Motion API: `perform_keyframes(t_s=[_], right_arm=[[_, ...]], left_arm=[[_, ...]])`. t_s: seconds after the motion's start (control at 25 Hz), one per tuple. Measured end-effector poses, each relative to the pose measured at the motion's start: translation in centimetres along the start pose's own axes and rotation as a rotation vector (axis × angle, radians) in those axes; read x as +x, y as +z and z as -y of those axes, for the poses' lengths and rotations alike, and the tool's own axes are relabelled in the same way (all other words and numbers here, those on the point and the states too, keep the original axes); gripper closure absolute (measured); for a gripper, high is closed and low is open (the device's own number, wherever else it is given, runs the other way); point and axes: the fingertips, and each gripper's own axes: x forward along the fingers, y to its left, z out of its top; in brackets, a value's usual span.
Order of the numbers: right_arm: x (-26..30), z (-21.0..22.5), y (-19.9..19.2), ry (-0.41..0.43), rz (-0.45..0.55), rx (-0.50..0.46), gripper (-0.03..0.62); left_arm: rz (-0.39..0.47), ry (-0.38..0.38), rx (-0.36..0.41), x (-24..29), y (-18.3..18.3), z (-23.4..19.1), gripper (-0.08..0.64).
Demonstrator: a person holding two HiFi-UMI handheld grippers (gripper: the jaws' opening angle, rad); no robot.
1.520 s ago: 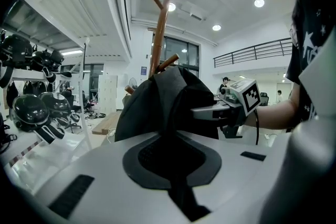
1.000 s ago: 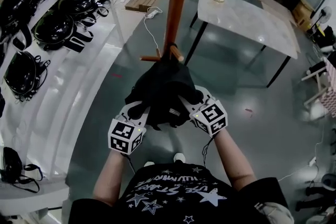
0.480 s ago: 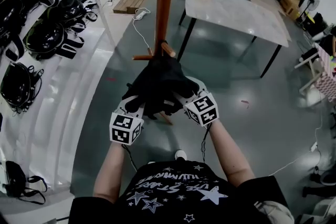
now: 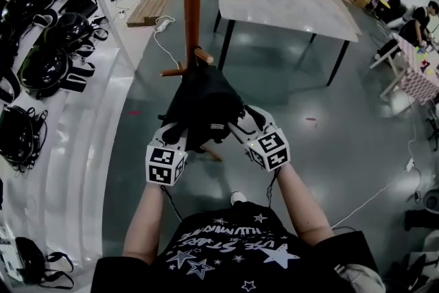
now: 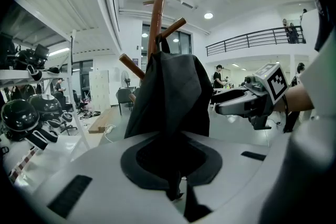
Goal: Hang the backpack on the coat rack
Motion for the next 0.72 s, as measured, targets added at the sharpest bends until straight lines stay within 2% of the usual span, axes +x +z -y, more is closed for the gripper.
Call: perform_keyframes(t_s=[0.16, 0.28, 0.52, 0.72], right_arm=[[-2.5, -0.3, -1.6, -0.065, -0.021, 0.046, 0.302], [-4.3, -0.9, -2.5, -0.12, -0.034, 0.086, 0.302], [-8.3, -4.6, -5.9, -0.212, -0.056, 0.177, 0.302], [-10.1, -7.6, -8.1, -0.25, -0.078, 0.238, 0.302]], left_arm=[[0.012, -0.049, 0.011, 0.0, 0.0, 1.0, 0.515], [0.021, -0.093, 0.008, -0.2, 0.0, 1.3, 0.398], [0.037, -0.174, -0.033, -2.1, -1.7, 1.4, 0.302], [0.046, -0.195, -0.032, -3.8, -2.5, 1.6, 0.278]])
